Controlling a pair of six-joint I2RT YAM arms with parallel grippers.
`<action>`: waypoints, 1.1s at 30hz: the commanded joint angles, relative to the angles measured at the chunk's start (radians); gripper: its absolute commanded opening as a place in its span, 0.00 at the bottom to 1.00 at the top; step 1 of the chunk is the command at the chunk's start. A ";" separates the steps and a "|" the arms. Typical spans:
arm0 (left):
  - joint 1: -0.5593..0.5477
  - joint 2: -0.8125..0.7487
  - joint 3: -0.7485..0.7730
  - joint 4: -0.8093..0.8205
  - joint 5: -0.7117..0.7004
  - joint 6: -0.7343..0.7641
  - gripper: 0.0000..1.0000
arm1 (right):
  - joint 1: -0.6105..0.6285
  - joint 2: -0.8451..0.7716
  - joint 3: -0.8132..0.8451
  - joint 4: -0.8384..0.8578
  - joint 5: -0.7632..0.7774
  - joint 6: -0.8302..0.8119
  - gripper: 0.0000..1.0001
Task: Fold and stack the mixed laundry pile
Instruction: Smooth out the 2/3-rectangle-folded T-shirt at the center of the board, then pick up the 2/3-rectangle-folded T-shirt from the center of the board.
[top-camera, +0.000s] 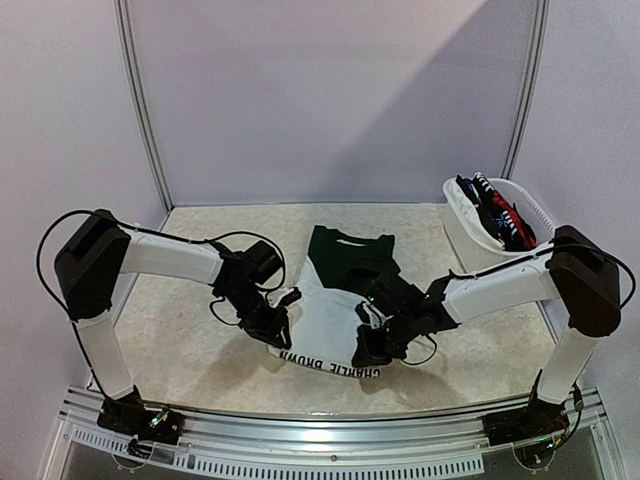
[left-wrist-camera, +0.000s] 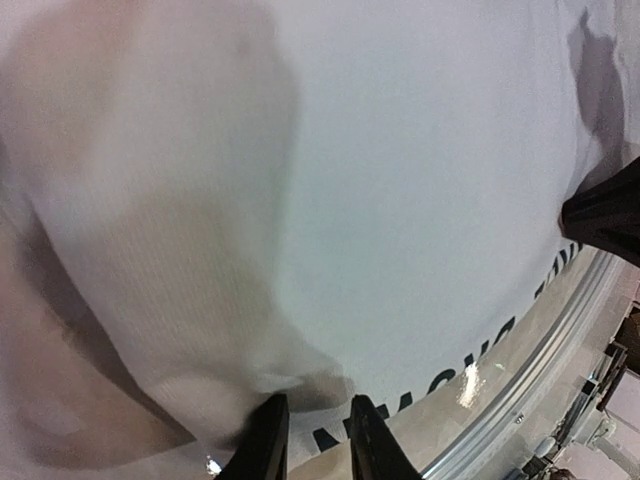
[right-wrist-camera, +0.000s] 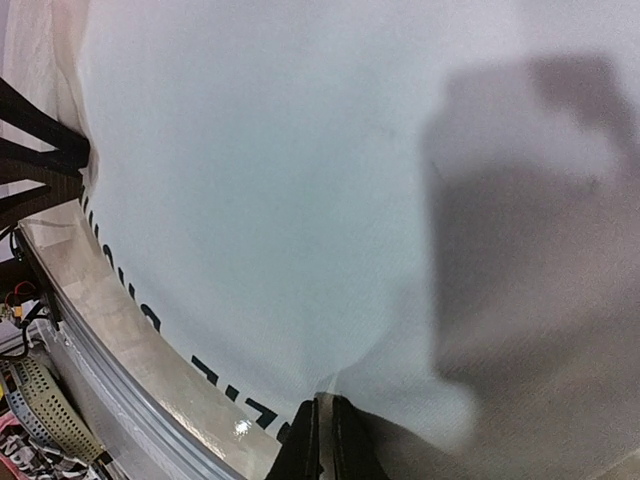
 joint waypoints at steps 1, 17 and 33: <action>-0.015 0.019 -0.064 -0.009 -0.081 -0.033 0.21 | 0.009 -0.016 -0.066 -0.137 0.044 0.018 0.07; -0.014 -0.091 -0.102 -0.053 -0.128 -0.072 0.21 | 0.009 -0.184 -0.136 -0.307 0.113 0.054 0.06; 0.033 -0.382 -0.052 -0.230 -0.296 -0.092 0.72 | 0.009 -0.432 -0.223 -0.206 0.126 0.205 0.24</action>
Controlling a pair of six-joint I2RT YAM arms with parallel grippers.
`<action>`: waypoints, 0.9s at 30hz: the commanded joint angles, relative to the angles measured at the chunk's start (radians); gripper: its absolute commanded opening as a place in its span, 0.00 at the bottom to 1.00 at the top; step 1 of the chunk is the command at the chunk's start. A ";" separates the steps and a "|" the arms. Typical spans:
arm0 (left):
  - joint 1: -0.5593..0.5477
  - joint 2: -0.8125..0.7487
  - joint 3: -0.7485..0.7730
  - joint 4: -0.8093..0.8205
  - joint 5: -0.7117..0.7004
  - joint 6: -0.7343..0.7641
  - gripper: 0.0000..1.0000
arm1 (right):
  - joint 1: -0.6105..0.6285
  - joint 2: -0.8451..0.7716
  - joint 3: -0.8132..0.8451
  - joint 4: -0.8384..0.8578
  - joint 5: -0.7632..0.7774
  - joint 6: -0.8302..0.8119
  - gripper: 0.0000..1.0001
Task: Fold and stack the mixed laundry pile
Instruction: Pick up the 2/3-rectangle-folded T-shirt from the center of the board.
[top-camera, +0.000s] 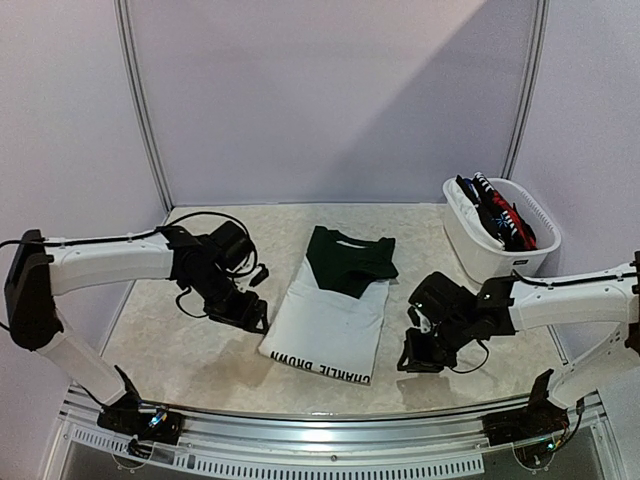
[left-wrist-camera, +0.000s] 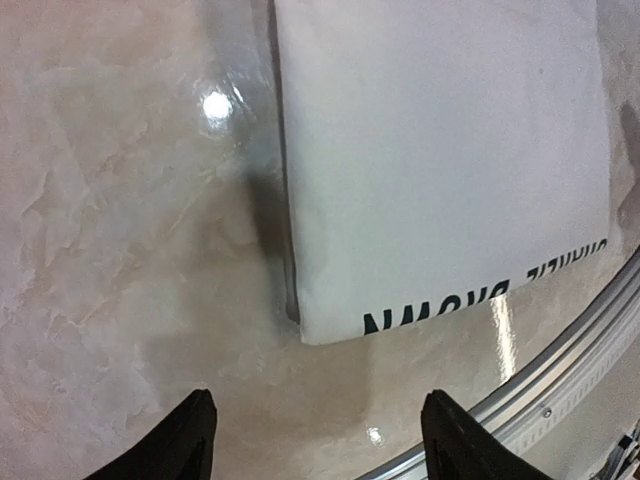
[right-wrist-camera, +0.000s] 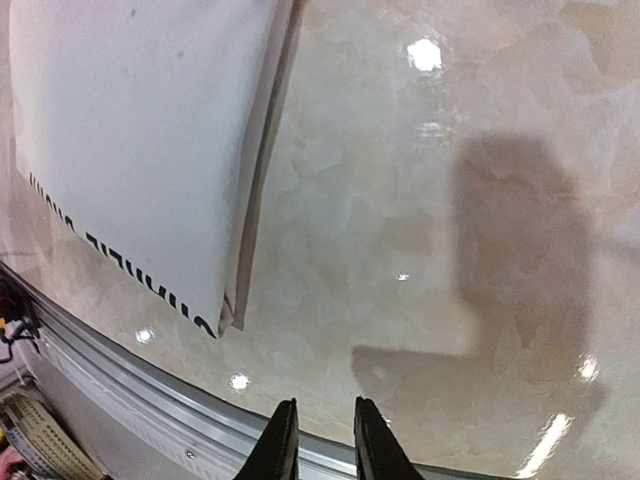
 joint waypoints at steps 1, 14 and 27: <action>0.044 -0.079 -0.020 -0.018 -0.001 -0.018 0.70 | 0.004 -0.027 -0.054 0.129 -0.016 0.079 0.28; 0.095 -0.029 -0.158 0.145 0.218 -0.010 0.62 | 0.068 0.169 -0.059 0.415 -0.103 0.175 0.45; 0.096 0.065 -0.166 0.195 0.256 -0.020 0.50 | 0.089 0.265 -0.089 0.469 -0.129 0.224 0.35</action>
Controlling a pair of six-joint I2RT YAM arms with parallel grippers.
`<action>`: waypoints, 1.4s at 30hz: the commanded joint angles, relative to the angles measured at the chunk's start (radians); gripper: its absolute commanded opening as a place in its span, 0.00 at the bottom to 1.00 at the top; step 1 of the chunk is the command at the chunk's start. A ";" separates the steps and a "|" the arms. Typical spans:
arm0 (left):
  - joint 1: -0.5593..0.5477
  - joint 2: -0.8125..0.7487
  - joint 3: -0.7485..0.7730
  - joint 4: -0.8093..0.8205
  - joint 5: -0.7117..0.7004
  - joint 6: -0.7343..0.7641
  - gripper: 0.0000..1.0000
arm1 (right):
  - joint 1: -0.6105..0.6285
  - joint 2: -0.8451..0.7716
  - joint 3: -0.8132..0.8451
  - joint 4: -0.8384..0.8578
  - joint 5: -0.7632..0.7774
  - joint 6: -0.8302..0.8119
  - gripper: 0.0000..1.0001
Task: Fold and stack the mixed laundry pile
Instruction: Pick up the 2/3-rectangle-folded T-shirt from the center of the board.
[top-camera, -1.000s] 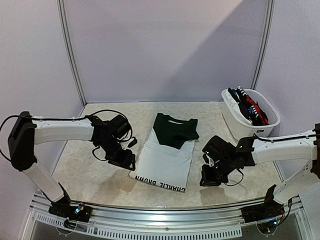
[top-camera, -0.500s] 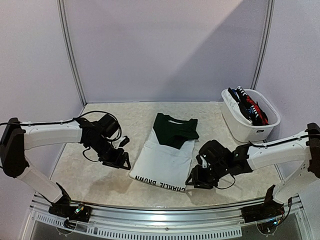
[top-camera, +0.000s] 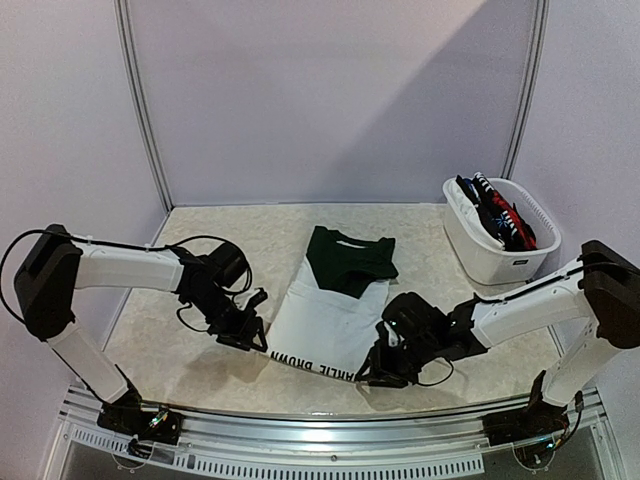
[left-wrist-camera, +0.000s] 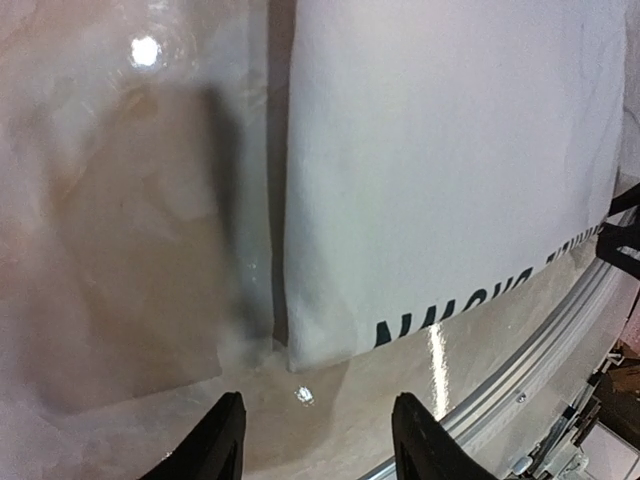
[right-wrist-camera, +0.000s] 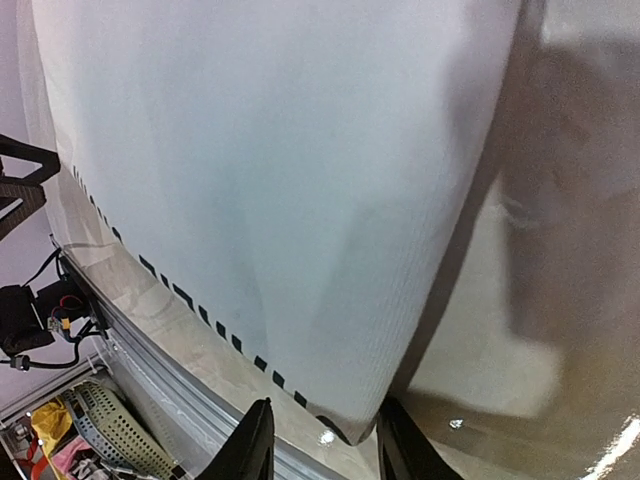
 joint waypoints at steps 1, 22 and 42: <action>0.012 0.000 -0.010 0.031 0.016 -0.004 0.50 | 0.010 0.038 -0.033 -0.008 0.001 0.025 0.34; -0.051 0.090 -0.010 0.068 0.095 -0.005 0.40 | 0.010 -0.052 -0.076 -0.139 0.071 0.051 0.00; -0.117 0.185 0.027 0.077 0.086 0.001 0.15 | 0.009 -0.031 -0.047 -0.173 0.073 0.037 0.00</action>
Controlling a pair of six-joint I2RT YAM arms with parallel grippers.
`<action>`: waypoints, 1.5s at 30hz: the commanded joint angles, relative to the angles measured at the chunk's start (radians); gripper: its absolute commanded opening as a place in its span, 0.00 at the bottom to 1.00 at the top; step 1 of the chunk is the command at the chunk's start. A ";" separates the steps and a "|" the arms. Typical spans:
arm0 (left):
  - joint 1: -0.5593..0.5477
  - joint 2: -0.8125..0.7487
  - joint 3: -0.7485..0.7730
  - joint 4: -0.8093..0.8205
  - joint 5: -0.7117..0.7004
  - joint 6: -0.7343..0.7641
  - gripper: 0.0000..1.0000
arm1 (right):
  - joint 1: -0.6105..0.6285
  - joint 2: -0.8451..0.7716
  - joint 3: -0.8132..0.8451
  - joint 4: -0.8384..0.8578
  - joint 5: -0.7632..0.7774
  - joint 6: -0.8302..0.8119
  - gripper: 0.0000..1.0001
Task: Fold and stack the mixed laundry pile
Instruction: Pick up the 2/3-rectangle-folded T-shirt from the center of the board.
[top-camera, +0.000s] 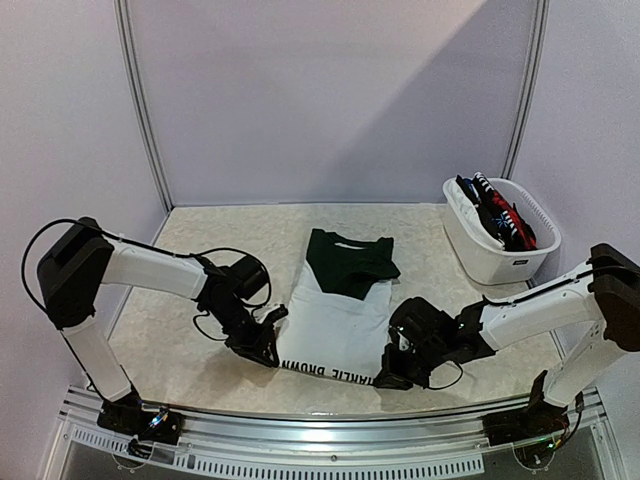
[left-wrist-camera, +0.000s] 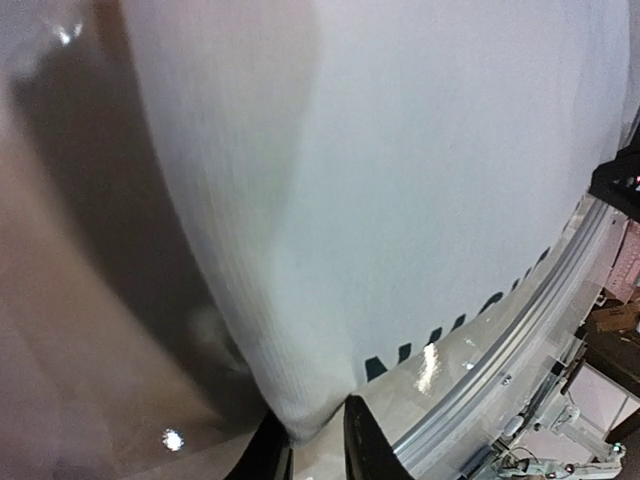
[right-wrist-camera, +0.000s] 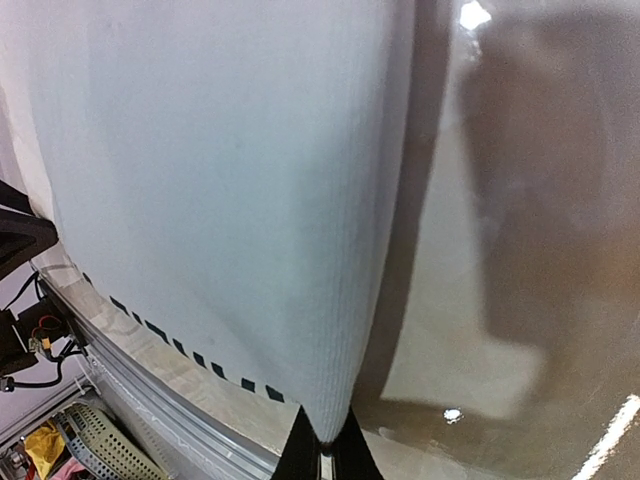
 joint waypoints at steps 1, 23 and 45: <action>-0.029 0.043 -0.004 0.014 -0.025 0.000 0.13 | 0.009 0.023 0.004 -0.109 0.027 -0.006 0.00; -0.031 -0.150 0.123 -0.238 0.017 -0.070 0.00 | 0.010 -0.133 0.205 -0.509 0.027 -0.030 0.00; -0.031 -0.330 0.186 -0.458 0.087 -0.193 0.00 | 0.051 -0.205 0.408 -0.753 -0.058 0.027 0.00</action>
